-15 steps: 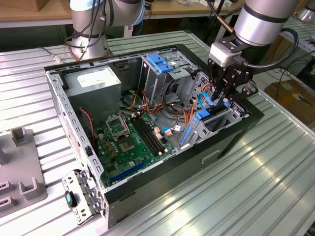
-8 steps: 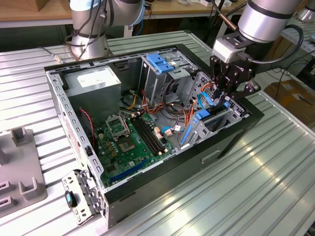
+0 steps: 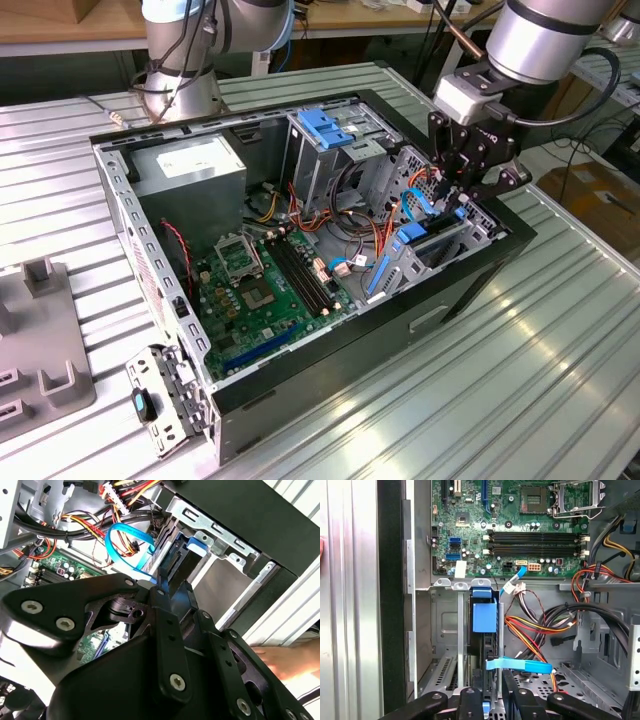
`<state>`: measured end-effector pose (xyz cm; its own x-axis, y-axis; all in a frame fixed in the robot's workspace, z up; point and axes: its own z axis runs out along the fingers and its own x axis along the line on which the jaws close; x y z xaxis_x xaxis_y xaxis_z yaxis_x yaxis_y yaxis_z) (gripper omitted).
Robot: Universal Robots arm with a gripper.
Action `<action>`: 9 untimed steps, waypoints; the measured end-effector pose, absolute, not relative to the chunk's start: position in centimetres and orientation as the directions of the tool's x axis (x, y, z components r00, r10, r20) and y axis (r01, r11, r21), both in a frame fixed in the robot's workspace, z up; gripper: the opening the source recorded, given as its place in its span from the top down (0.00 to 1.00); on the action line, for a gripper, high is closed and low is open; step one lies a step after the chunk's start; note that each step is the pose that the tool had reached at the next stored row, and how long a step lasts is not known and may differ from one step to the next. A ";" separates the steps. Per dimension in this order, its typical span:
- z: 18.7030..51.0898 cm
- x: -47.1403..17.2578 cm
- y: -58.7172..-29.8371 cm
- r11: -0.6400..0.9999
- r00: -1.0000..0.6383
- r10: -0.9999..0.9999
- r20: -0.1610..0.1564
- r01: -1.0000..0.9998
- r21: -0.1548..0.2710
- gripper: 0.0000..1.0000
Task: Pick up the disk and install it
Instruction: 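Insert the second disk wire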
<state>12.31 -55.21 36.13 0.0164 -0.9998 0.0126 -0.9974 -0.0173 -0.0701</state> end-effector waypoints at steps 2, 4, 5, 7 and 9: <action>36.1 12.4 -55.2 -0.018 0.017 -1.000 0.013 -0.997 -0.070 0.70; 36.1 12.5 -55.1 -0.018 0.017 -1.000 0.013 -0.997 -0.070 0.70; 36.1 12.6 -55.0 -0.018 0.017 -1.000 0.013 -0.997 -0.070 0.70; 36.1 12.7 -55.0 -0.018 0.017 -1.000 0.013 -0.997 -0.070 0.70; 36.1 12.8 -54.9 -0.019 0.019 -1.000 0.013 -0.997 -0.070 0.70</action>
<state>12.84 -54.92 36.14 0.0186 -0.9997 0.0128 -0.9973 -0.0194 -0.0701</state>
